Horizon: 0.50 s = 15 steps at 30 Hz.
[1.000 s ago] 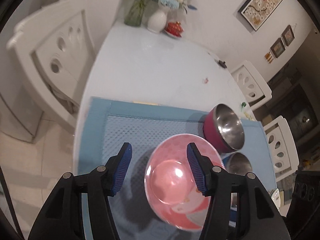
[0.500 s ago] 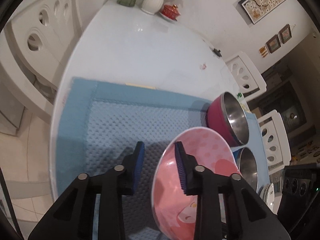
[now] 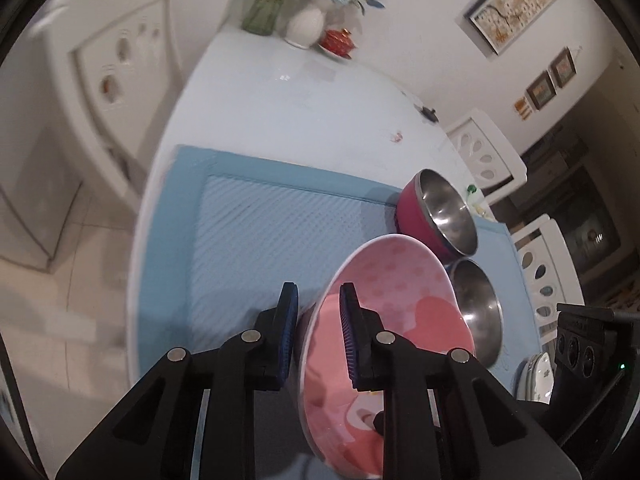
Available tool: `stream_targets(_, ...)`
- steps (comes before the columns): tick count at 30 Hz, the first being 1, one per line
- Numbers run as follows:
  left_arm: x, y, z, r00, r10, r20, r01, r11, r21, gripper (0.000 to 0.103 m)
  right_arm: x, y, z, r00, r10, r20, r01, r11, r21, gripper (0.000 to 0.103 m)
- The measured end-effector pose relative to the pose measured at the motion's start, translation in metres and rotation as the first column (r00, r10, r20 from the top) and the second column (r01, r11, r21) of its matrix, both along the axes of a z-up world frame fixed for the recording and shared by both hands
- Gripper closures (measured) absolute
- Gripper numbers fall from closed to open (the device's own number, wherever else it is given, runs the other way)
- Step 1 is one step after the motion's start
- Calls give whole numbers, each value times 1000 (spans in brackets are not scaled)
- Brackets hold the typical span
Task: Organize plates and bowls
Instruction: 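Lift the pink polka-dot bowl with both tools and lower it onto the cloth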
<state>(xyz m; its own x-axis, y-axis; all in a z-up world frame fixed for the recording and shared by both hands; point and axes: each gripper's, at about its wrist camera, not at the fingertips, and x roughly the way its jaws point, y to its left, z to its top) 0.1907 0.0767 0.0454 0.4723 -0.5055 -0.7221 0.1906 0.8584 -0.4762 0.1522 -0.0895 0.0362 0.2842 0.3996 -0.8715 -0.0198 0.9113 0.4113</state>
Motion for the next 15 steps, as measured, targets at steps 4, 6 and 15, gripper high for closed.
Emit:
stream_targets(4,-32,7,21,999,28,35,-28,1000,5,85,-22,6,22,997,57,44,-56,998,-21,73)
stream_targets(6,-47,7,32,998,24,51,-25,1000,16,85,-37,8,37,991,101,86,-96,994,-56,73)
stream_targets(15,-127,-14,49,998,-6,67,3,999,45,85,-96,-8,83,965,202,168,-171,969,-180,73)
